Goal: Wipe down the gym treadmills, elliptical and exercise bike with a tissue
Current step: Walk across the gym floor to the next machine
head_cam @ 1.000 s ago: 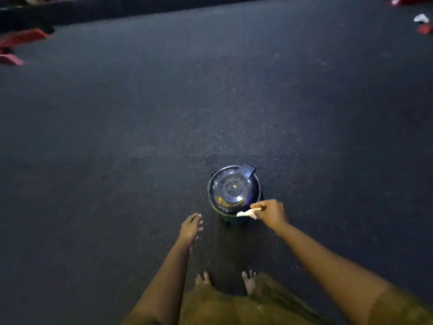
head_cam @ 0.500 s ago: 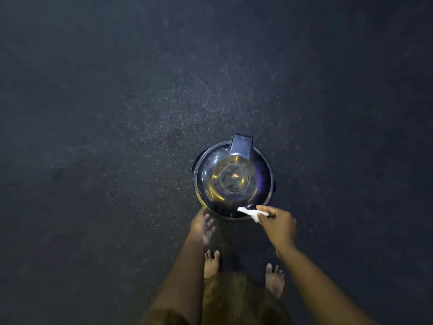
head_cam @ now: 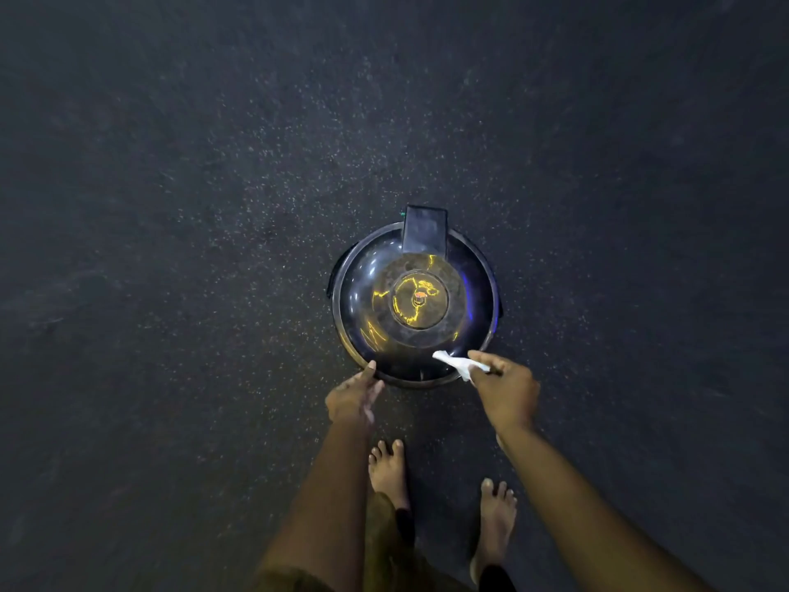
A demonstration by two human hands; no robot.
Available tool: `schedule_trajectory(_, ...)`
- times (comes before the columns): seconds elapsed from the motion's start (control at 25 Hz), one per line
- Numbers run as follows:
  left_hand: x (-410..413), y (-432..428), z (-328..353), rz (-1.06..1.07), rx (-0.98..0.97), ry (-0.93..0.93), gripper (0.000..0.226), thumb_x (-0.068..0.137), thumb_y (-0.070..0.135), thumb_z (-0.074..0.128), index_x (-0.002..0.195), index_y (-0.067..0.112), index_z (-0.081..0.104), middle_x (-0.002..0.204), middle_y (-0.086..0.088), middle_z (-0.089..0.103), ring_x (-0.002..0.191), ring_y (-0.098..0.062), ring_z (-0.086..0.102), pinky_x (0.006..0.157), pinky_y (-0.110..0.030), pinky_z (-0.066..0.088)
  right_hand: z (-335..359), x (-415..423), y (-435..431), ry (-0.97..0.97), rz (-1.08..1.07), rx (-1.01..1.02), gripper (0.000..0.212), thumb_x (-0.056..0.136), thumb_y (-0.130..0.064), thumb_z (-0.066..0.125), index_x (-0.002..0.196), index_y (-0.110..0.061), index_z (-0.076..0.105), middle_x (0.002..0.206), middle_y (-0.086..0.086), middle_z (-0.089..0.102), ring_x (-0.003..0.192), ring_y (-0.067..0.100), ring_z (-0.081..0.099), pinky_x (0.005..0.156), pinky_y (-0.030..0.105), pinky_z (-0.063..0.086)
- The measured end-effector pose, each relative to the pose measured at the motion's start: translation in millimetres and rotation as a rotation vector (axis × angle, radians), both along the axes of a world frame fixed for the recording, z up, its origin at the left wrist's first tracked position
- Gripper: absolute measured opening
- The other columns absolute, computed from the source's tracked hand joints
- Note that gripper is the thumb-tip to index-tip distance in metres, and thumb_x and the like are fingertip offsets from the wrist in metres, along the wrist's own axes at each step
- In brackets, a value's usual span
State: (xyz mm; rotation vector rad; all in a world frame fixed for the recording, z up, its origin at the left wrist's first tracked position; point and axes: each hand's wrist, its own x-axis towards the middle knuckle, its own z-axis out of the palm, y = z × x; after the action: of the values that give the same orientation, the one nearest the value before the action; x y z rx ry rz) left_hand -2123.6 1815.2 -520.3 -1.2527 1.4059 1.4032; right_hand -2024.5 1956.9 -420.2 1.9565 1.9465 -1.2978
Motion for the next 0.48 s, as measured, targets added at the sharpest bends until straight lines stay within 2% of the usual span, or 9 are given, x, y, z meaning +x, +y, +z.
schedule_trajectory(0.12,1.1,-3.1,6.2,-0.001,0.021,-0.039,0.043,0.079,0.001,0.072,0.117,-0.011,0.057,0.114,-0.025,0.064,0.083,-0.024,0.066,0.056,-0.022,0.058,1.0,-0.1,-2.1,0.015,-0.006,0.017,0.024,0.082,-0.006,0.066,0.104,-0.013,0.073,0.100,0.012,0.071,0.089,0.022,0.065,0.066,0.014,0.035)
schedule_trajectory(0.28,5.6,-0.9,8.2,-0.086,0.012,-0.042,0.038,0.086,0.010,0.068,0.120,-0.003,0.057,0.118,-0.020,0.062,0.108,-0.026,0.061,0.084,-0.029,0.050,3.9,5.8,-2.8,0.028,-0.015,0.040,0.024,0.081,-0.004,0.065,0.104,-0.010,0.072,0.101,0.013,0.071,0.088,0.021,0.064,0.064,0.010,0.033)
schedule_trajectory(0.36,9.5,-1.3,12.9,-0.163,0.033,-0.032,0.037,0.089,0.019,0.066,0.122,0.006,0.056,0.119,-0.012,0.059,0.115,-0.023,0.054,0.089,-0.032,0.047,6.1,8.1,-1.4,0.029,-0.022,0.047,0.024,0.082,-0.004,0.066,0.104,-0.010,0.072,0.100,0.014,0.071,0.090,0.024,0.065,0.064,0.011,0.033)
schedule_trajectory(0.48,15.3,-7.5,25.0,-0.176,0.124,-0.011,0.033,0.092,0.024,0.061,0.122,0.011,0.056,0.115,-0.006,0.059,0.108,-0.018,0.055,0.089,-0.031,0.047,13.0,11.0,-0.4,0.056,-0.031,0.038,0.024,0.081,-0.004,0.066,0.103,-0.011,0.072,0.099,0.014,0.071,0.087,0.022,0.065,0.066,0.012,0.035)
